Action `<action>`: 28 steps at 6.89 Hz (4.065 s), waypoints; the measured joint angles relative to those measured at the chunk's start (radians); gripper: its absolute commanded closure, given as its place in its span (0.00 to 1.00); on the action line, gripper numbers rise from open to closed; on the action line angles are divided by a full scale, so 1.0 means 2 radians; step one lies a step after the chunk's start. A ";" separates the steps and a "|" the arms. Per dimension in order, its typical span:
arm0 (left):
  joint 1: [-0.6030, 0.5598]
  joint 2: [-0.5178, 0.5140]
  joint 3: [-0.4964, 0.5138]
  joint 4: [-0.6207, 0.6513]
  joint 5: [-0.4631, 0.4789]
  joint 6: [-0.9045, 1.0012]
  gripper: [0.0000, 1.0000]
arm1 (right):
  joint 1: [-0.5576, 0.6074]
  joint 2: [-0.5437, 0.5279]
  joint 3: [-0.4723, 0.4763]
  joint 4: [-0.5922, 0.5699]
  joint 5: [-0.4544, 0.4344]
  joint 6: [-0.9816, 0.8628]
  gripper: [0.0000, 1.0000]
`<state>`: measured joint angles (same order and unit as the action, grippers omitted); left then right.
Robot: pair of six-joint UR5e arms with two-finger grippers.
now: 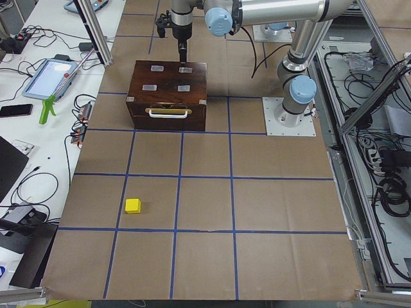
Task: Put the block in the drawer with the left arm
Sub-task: 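Move the left gripper down beside the box toward the white drawer handle, then close the left gripper on the white drawer handle, then pull the drawer open away from the box with the left gripper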
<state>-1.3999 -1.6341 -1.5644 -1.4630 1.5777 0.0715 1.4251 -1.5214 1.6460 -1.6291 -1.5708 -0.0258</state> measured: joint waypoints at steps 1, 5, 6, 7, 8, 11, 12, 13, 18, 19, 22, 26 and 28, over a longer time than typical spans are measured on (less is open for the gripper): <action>0.028 -0.001 0.000 0.003 -0.002 0.022 0.01 | 0.000 0.000 0.000 0.000 0.000 0.000 0.00; 0.160 -0.018 0.001 0.014 -0.097 0.144 0.01 | 0.000 0.000 0.000 0.000 0.000 0.000 0.00; 0.191 -0.028 0.001 0.013 -0.125 0.184 0.01 | 0.000 0.000 0.000 0.000 0.000 0.000 0.00; 0.213 -0.039 0.001 0.012 -0.140 0.217 0.01 | 0.000 0.000 0.000 0.000 0.000 0.000 0.00; 0.227 -0.051 0.001 0.011 -0.148 0.242 0.01 | 0.000 0.000 0.000 0.000 0.000 0.000 0.00; 0.236 -0.073 -0.003 0.011 -0.158 0.263 0.01 | 0.000 0.000 0.000 0.000 0.000 0.000 0.00; 0.236 -0.080 -0.006 0.013 -0.157 0.265 0.01 | 0.000 0.000 0.000 0.000 0.000 0.000 0.00; 0.235 -0.085 -0.010 0.015 -0.156 0.269 0.01 | 0.000 0.000 0.000 0.000 0.000 0.000 0.00; 0.230 -0.128 -0.012 0.031 -0.156 0.285 0.01 | 0.000 0.000 0.000 0.000 0.000 0.000 0.00; 0.230 -0.134 -0.011 0.031 -0.156 0.289 0.01 | 0.000 0.000 0.000 0.000 0.000 0.000 0.00; 0.227 -0.156 -0.010 0.055 -0.157 0.293 0.01 | 0.000 0.000 0.000 0.000 0.000 0.000 0.00; 0.225 -0.178 -0.003 0.073 -0.157 0.292 0.01 | 0.000 0.000 0.000 0.000 0.000 0.000 0.00; 0.227 -0.187 -0.001 0.085 -0.151 0.290 0.01 | 0.000 0.000 0.000 0.000 0.000 0.000 0.00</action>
<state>-0.9454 -2.0079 -1.5661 -1.2934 1.2747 0.6521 1.4251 -1.5210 1.6459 -1.6291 -1.5708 -0.0250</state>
